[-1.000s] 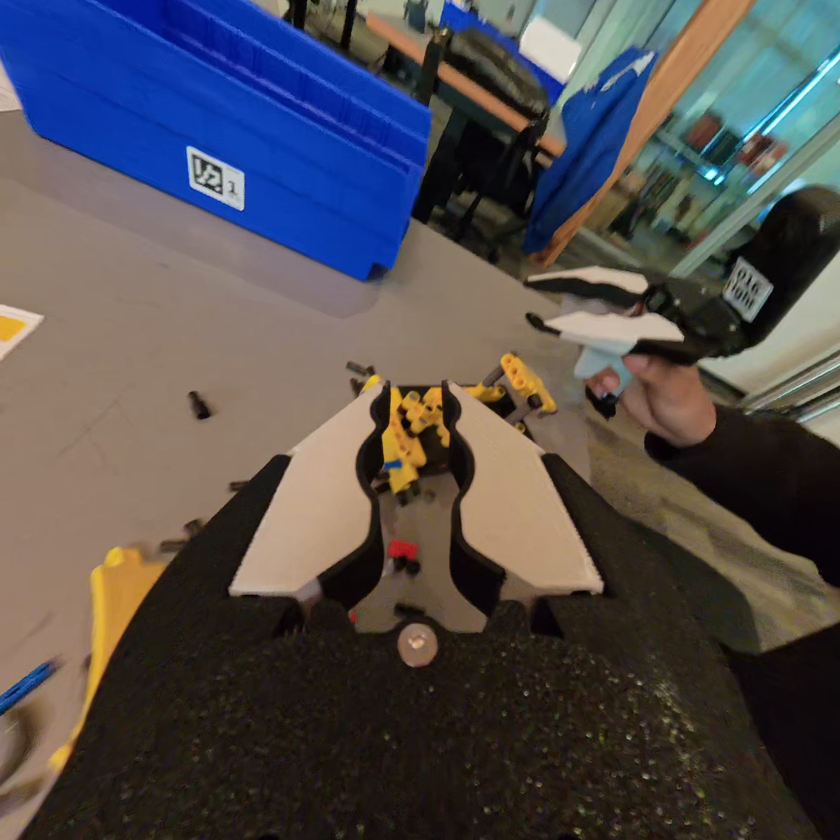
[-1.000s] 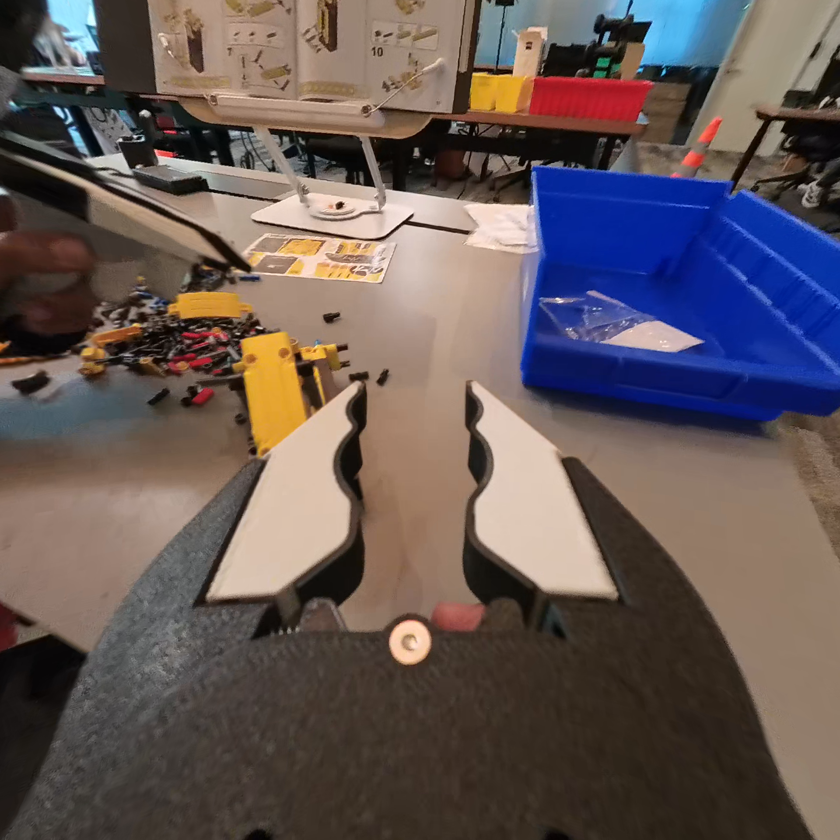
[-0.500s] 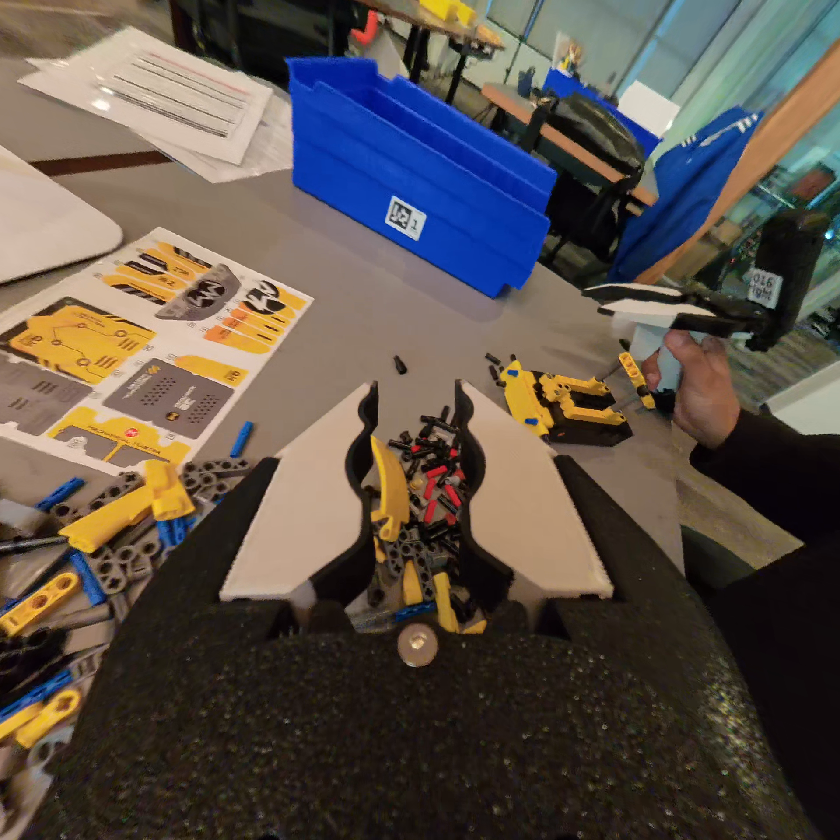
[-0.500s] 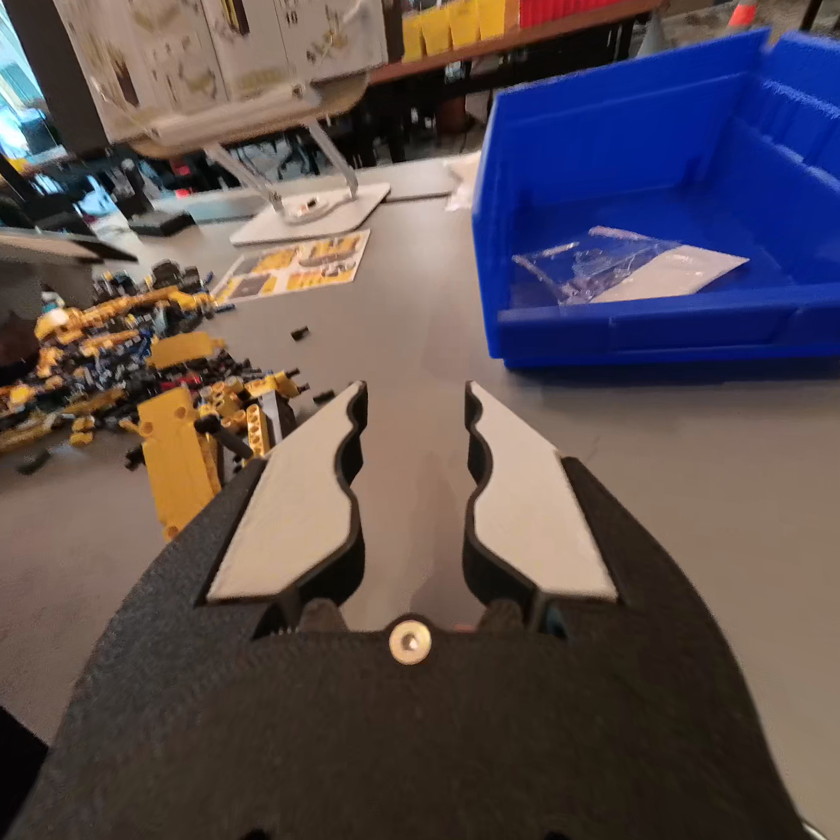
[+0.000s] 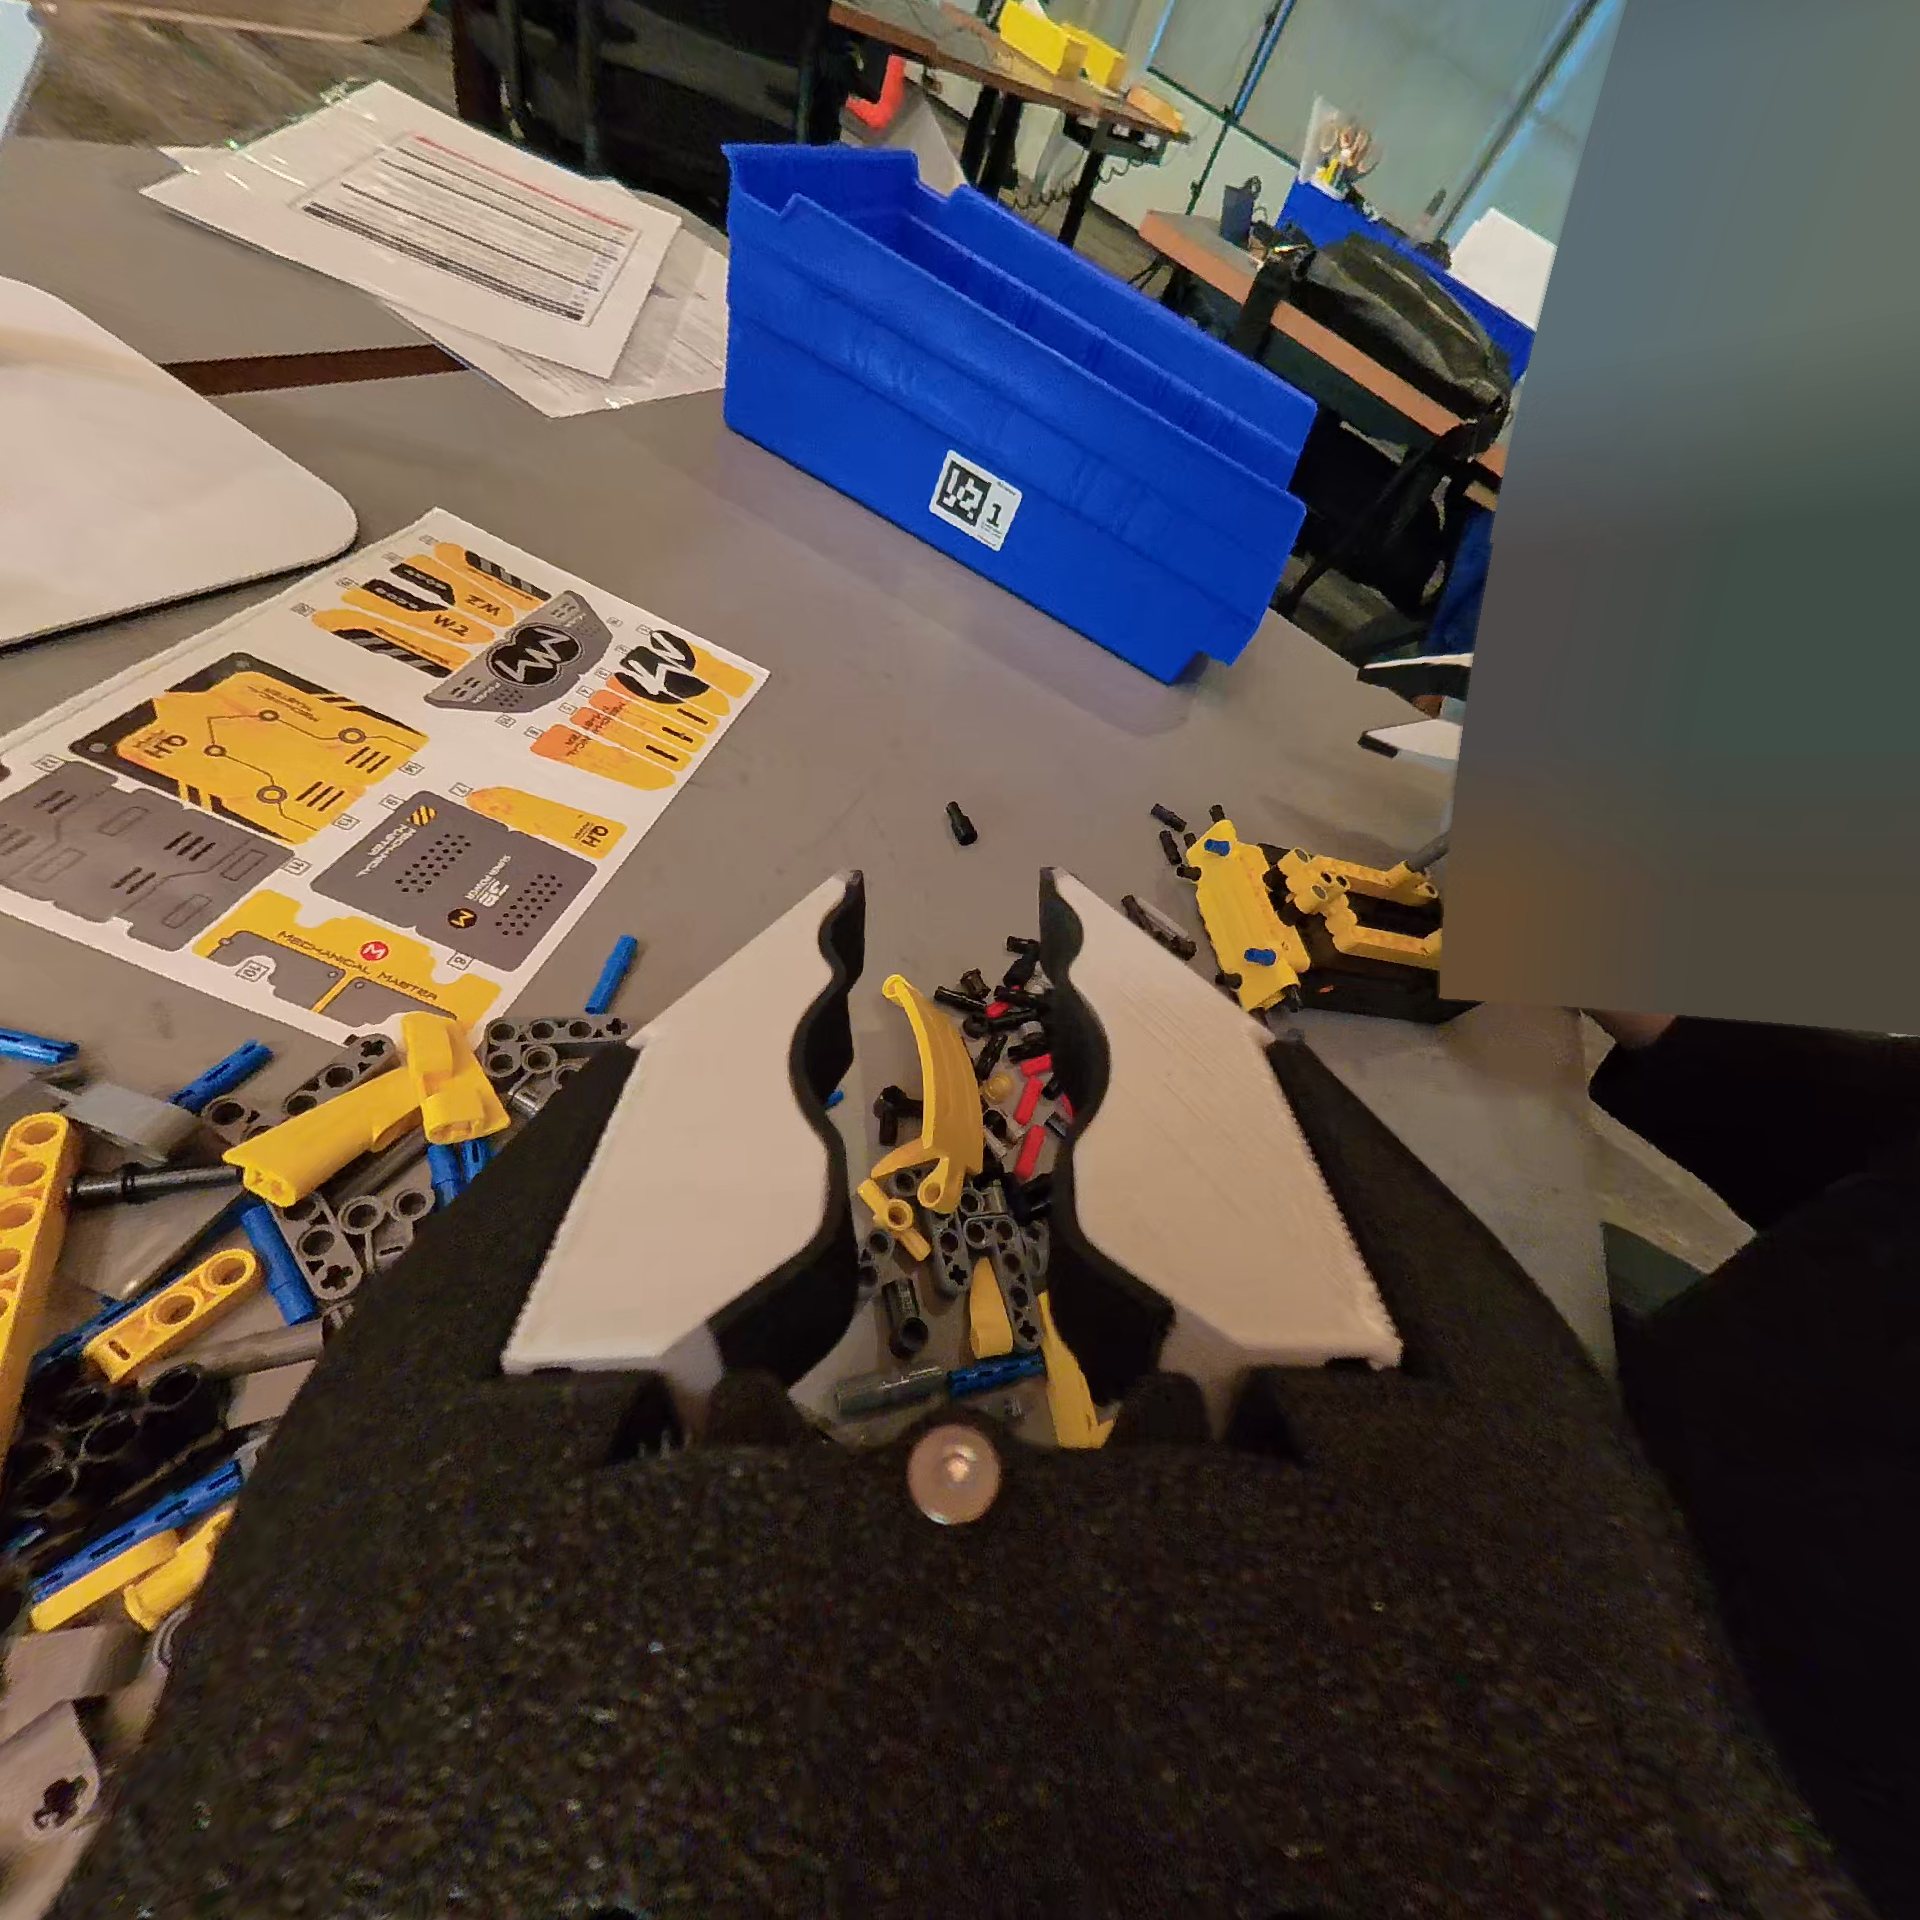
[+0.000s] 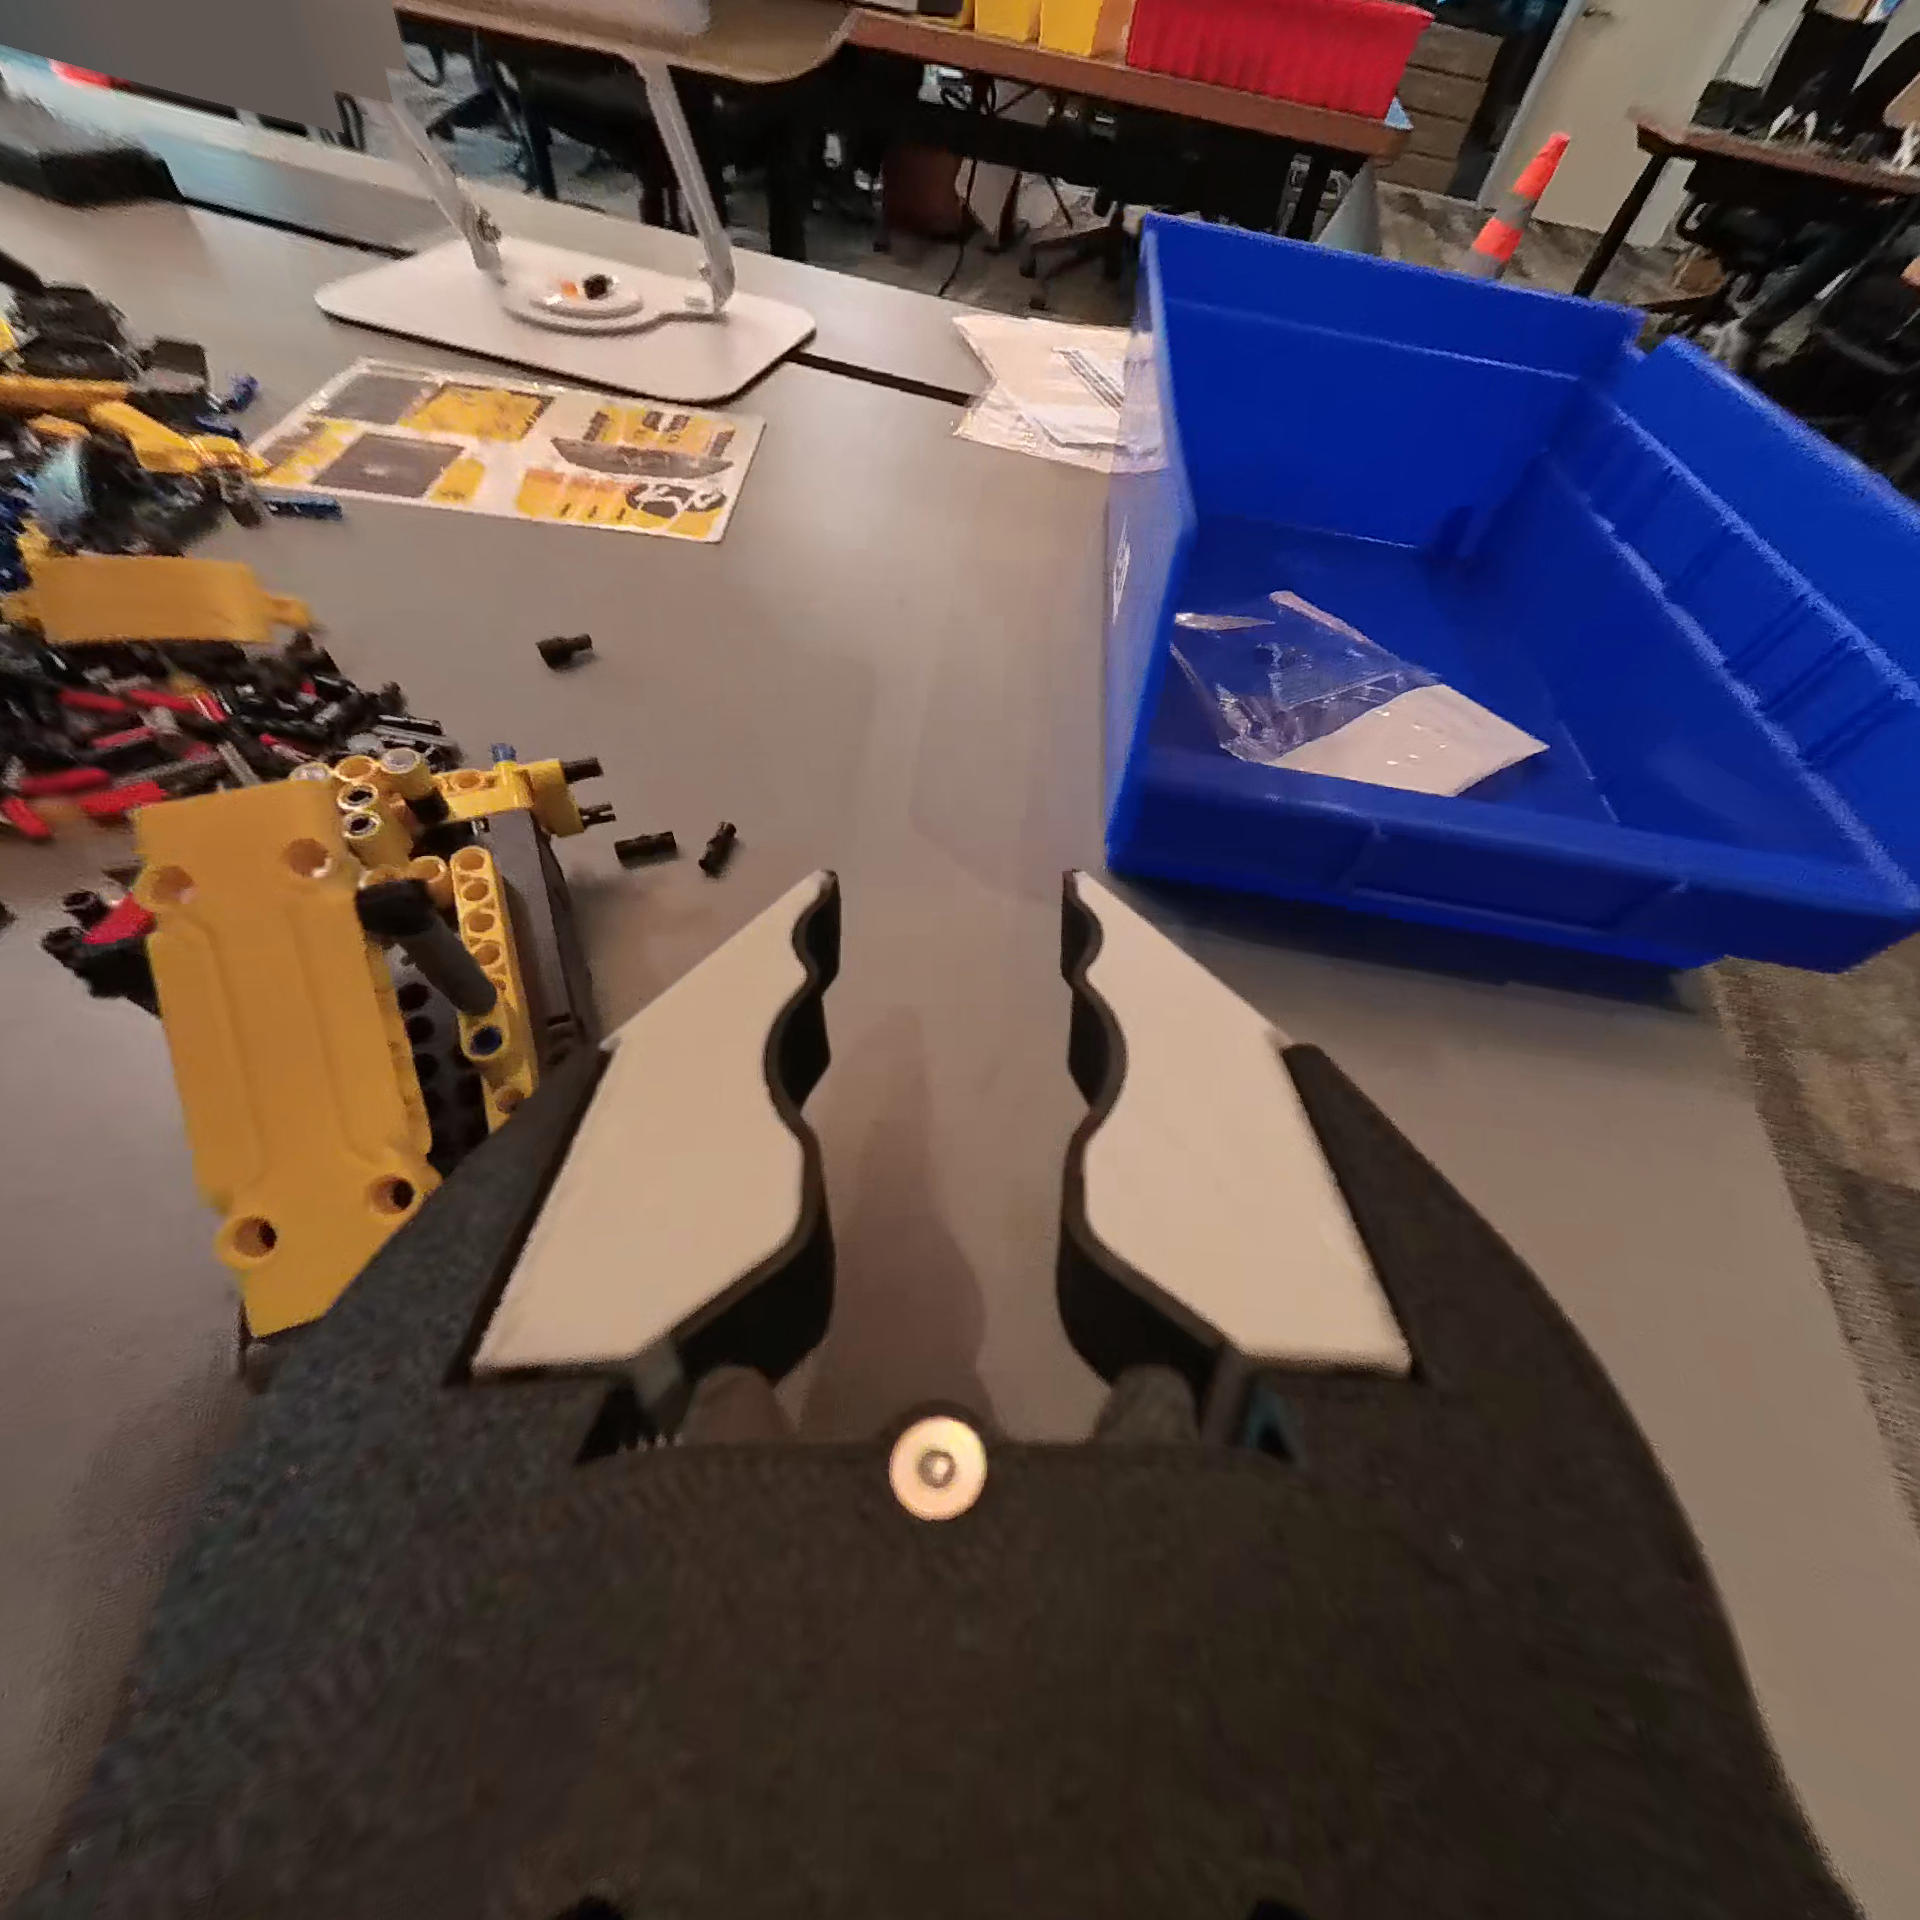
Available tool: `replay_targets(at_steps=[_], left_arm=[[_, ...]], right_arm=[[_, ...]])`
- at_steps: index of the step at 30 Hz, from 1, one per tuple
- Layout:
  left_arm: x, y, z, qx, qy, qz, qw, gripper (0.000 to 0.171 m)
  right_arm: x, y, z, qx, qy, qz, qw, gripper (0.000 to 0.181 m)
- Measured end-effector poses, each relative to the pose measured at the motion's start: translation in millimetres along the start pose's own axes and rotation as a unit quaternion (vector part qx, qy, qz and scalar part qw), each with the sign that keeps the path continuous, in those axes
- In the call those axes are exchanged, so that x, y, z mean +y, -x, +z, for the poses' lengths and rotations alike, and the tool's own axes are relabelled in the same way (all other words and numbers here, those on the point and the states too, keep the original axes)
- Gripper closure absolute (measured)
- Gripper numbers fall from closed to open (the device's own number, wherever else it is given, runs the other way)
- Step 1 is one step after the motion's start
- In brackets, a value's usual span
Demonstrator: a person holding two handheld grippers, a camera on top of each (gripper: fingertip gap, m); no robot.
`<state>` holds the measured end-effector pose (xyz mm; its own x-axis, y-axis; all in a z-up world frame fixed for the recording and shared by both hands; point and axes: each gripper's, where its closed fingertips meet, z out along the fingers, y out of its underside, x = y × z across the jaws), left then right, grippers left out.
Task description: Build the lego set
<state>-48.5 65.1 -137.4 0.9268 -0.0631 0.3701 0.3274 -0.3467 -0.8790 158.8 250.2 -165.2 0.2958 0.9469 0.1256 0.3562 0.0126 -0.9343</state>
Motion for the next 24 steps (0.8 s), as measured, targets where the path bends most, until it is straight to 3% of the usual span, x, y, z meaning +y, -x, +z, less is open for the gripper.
replay_targets(at_steps=[24], left_arm=[[3,19,2,-0.005,-0.018,-0.033,0.999,0.139]], right_arm=[[-4,-12,-5,0.017,-0.021,0.031,0.999,0.139]])
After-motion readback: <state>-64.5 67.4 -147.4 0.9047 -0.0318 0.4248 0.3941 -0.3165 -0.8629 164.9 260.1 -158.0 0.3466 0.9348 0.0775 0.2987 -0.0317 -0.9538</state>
